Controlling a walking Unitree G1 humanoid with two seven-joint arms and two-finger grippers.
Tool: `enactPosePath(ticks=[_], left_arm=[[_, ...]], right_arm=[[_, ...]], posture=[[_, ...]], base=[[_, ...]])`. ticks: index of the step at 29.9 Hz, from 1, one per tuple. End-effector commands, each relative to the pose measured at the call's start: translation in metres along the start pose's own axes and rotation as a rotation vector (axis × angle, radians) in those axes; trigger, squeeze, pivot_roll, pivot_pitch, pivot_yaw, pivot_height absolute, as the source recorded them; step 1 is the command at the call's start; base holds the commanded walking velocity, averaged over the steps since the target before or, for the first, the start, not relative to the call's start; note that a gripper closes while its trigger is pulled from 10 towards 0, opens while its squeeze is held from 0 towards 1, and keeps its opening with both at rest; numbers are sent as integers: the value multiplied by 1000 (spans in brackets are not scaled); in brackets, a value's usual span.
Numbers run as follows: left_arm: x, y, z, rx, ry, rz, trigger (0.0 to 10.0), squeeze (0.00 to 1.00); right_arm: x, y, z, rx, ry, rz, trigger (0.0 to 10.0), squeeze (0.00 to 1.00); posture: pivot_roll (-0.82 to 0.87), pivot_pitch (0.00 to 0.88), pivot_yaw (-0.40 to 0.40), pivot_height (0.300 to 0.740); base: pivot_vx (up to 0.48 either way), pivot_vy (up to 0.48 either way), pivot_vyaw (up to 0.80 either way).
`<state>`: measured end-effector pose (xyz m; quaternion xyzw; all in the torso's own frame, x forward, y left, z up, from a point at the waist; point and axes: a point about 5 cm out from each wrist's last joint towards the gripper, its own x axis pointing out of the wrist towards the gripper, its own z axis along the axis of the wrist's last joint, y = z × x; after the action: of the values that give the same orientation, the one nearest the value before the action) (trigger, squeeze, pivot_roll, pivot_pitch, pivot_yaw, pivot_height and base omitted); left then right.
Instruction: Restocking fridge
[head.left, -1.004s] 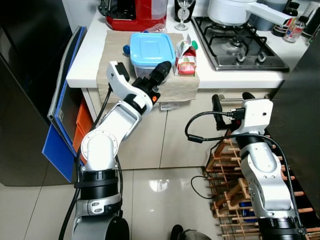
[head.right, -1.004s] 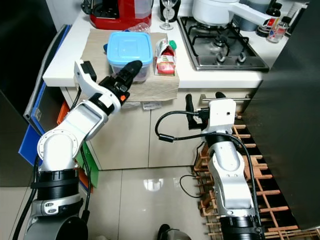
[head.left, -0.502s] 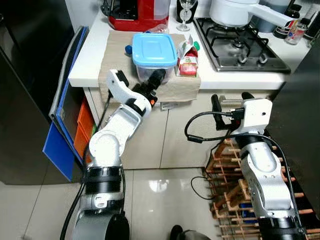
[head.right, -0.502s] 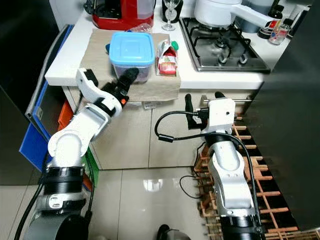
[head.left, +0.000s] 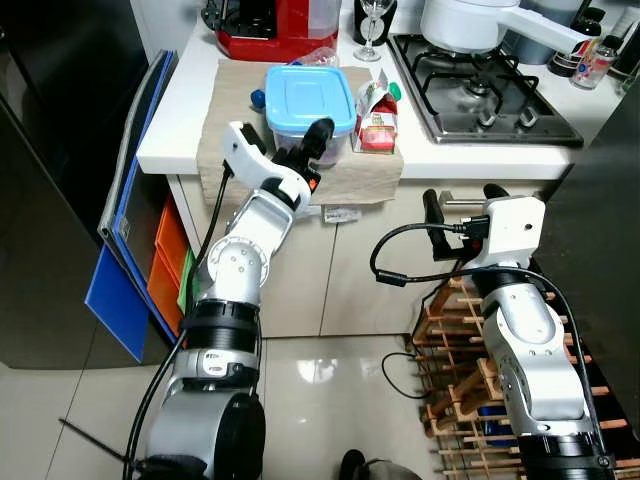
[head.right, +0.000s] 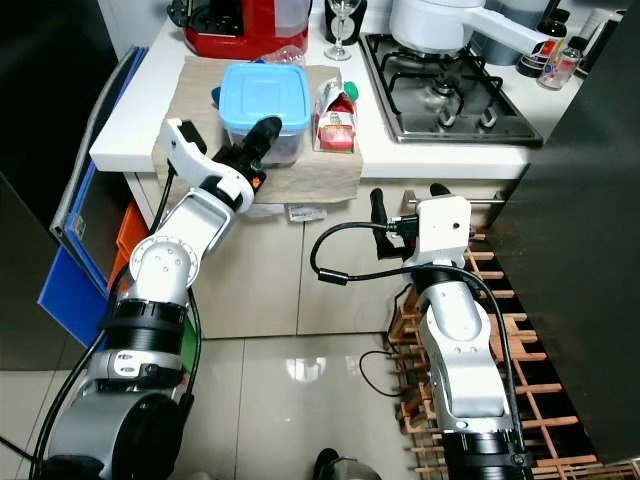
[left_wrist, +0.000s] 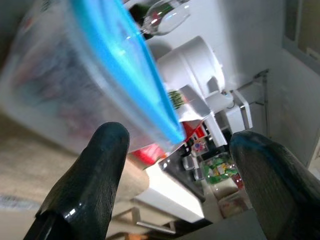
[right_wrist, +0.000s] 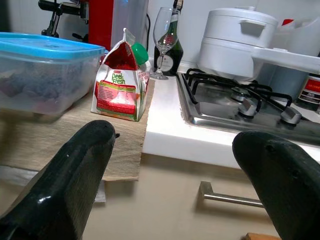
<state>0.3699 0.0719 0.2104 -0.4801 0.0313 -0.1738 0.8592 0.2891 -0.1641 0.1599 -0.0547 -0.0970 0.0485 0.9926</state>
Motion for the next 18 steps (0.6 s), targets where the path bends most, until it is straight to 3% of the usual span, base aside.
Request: enactPosePath(ticks=[1, 10, 11, 12, 13, 14, 16, 18], left_arm=[[8, -18, -12, -20, 21, -49, 10000, 0], [26, -8, -16, -2, 4, -12, 10000, 0], [28, -7, -17, 18, 2, -17, 7451, 0], [28, -7, -17, 18, 2, -17, 7451, 0], [29, -7, -18, 35, 0, -32, 2471, 0], [30, -4, -19, 50, 0, -22, 0, 0], [32, 7, -18, 50, -14, 21, 0, 0], [33, 6, -17, 37, -22, 22, 0, 0]], right_arm=[[-1, -5, 4, -12, -10, -13, 10000, 188], [1, -4, 4, -12, -8, -2, 10000, 188], [2, -4, 4, -12, -8, -2, 10000, 188], [2, -4, 4, -12, -8, -2, 10000, 188], [2, -4, 4, -13, -8, -1, 10000, 188], [2, -5, 4, -13, -8, -1, 10000, 188], [2, -4, 5, -18, -10, 3, 10000, 188], [2, -6, 5, -21, -10, 2, 10000, 188]], posture=[[-155, 49, -36, 740], [-152, 47, -43, 740], [-155, 45, -44, 740], [-155, 45, -44, 740], [-155, 45, -44, 740], [-158, 45, -46, 740], [-158, 45, -46, 740], [-176, 42, -42, 740]], base=[[0, 0, 0], [0, 0, 0], [0, 0, 0], [0, 0, 0], [0, 0, 0], [0, 0, 0], [0, 0, 0], [0, 0, 0]])
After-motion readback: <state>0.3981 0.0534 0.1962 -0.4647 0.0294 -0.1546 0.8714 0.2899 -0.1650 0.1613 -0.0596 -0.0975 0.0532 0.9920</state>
